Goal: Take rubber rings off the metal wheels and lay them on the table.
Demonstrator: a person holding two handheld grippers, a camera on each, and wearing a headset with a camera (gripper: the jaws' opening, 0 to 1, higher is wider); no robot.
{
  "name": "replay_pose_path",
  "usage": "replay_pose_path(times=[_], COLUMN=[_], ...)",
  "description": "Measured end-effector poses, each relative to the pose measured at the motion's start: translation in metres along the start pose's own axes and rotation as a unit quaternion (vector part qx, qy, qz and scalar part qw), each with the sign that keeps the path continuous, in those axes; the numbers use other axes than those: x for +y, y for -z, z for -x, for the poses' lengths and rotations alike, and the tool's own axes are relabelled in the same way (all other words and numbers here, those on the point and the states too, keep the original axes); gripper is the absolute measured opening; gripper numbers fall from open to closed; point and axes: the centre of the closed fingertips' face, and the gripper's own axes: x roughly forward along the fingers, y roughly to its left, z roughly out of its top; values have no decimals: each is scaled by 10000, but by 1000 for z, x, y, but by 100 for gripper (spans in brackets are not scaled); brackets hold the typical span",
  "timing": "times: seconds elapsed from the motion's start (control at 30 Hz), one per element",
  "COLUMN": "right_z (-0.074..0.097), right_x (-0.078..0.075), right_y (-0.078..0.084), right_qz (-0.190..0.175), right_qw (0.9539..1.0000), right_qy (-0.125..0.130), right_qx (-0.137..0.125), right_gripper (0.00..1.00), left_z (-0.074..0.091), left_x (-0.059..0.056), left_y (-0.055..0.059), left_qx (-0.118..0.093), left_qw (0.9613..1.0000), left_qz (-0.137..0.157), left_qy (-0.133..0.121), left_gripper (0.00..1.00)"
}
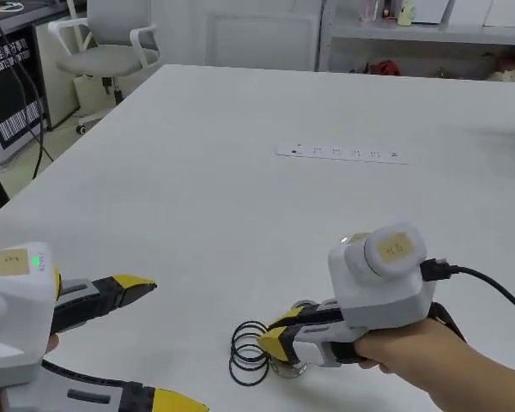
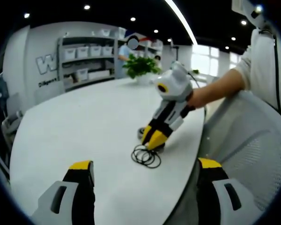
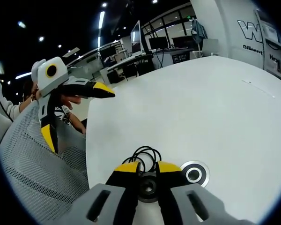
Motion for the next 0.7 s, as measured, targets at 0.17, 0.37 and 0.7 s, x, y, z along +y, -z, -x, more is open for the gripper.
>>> replay_pose_path(times=[0.17,0.37,0.7], right_z=[1,3,11], right_x=[0,-1,-7], right_y=[1,1,-3], right_qz=[31,-17,87], right_qw=[10000,10000,9999], right_qy=[-14,-32,67], right_qx=[68,93,22], right_gripper=[10,10,11], left_z=[0,1,0], left_x=[0,0,0], left_y=[0,0,1], left_qx=[3,7,11], left_qw=[10000,10000,10000], left_qz=[6,8,17], left_qy=[-5,-5,13], left_gripper=[91,91,91])
